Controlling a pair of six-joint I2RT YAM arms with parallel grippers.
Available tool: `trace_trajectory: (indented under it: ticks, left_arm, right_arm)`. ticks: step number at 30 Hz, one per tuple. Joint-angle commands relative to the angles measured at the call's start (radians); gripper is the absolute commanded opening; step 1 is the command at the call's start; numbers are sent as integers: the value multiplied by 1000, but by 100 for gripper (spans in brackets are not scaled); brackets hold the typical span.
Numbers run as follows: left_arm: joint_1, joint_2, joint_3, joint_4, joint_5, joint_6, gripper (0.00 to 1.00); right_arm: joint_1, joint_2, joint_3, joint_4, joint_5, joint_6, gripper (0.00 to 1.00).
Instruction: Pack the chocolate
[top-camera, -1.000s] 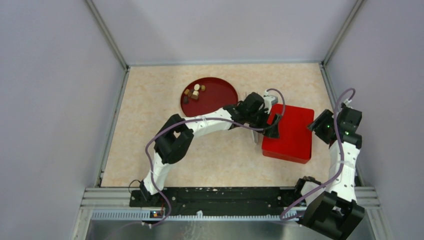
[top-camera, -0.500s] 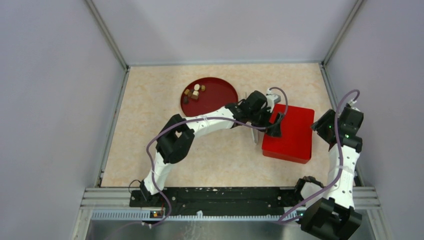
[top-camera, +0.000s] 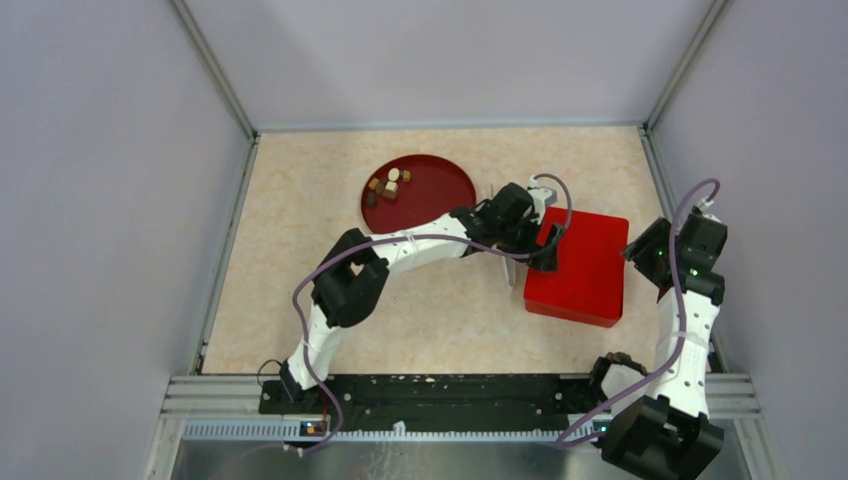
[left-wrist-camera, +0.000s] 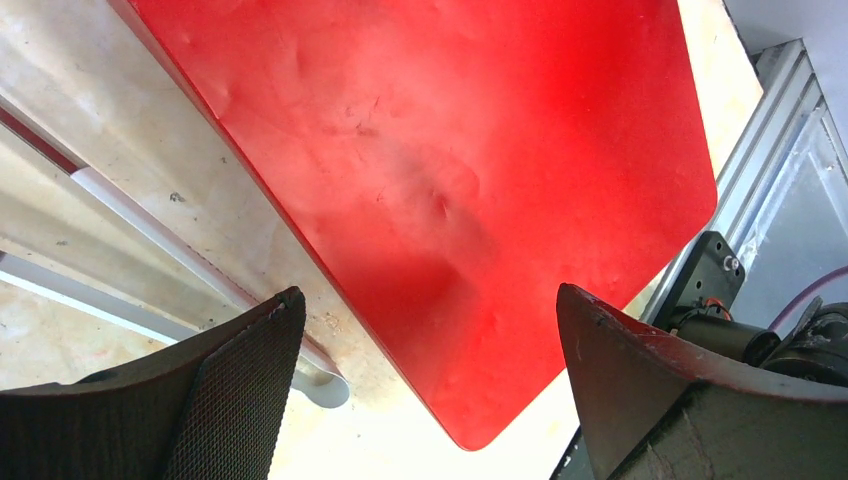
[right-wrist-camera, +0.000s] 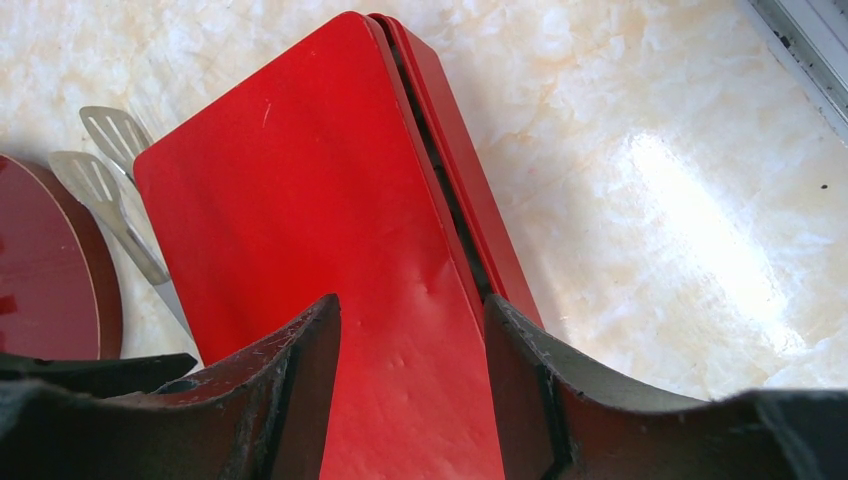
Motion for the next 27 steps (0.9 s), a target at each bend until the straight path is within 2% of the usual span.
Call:
trace_trajectory:
  ticks: [1,10,27]
  left_arm:
    - [-5,-34,4,0,-6,7,98]
    - [-19,-19,8,27,46,-7,98]
    - [-26,54,109,25,84,-3,98]
  right_arm:
    - [-10,-16,10,44,-5,12,54]
    - [-11,-15,7,45,-9,8,54]
    - [-10,-59,60,9,-44,-3,54]
